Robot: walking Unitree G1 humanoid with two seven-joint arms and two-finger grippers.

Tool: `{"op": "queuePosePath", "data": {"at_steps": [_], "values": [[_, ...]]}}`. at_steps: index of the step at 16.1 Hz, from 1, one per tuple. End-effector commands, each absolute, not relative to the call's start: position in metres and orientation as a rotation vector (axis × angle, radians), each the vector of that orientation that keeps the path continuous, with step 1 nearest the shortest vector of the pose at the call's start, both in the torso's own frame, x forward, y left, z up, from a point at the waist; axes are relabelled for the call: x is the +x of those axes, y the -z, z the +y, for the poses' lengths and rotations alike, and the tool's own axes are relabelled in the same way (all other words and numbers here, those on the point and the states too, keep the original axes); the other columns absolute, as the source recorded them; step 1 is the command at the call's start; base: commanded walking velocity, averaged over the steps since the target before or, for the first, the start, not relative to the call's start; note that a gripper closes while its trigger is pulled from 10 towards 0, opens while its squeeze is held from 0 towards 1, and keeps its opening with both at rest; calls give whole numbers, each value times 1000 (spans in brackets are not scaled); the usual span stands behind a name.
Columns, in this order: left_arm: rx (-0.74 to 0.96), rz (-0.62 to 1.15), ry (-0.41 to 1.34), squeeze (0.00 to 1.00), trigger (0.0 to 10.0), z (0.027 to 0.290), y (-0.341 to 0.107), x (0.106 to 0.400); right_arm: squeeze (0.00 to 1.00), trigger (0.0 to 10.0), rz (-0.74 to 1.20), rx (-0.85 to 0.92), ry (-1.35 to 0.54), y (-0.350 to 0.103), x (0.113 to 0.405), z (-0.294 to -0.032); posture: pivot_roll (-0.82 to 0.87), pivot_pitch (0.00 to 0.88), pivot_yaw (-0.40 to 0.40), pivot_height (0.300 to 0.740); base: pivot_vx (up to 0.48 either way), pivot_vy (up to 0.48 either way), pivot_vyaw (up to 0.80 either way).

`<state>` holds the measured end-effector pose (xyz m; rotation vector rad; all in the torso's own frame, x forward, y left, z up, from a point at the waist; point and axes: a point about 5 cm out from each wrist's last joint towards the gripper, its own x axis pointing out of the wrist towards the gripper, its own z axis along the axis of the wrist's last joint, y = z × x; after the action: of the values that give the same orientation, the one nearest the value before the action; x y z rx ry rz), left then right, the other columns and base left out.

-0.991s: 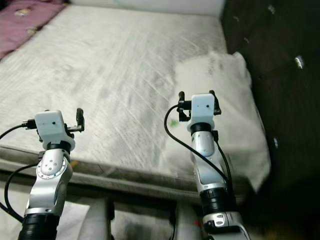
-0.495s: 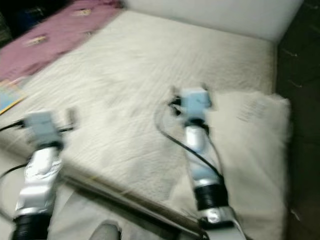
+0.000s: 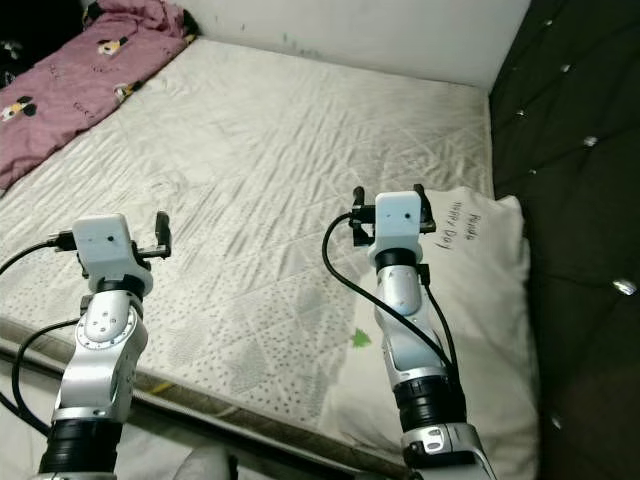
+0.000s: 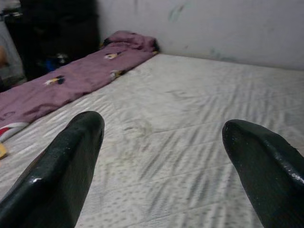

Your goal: Clean up the room

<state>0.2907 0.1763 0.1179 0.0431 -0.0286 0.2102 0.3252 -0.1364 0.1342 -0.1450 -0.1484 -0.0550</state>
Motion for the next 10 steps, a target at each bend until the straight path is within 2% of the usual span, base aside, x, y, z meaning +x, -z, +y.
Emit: {"op": "queuePosePath", "data": {"at_steps": [1,6,10], "values": [[25,-13,-172,0,10000,169,-116,293,0,10000,-121,-132,91,-131,326,-146,100,0,10,740,0,0,-800],[-17,-2,-150,0,10000,166,-115,293,0,10000,-131,-144,78,-132,328,-144,103,0,7,740,0,0,-800],[-24,-9,-128,0,10000,163,-115,292,0,10000,-144,-144,54,-133,328,-140,107,0,0,740,0,0,0]]}}
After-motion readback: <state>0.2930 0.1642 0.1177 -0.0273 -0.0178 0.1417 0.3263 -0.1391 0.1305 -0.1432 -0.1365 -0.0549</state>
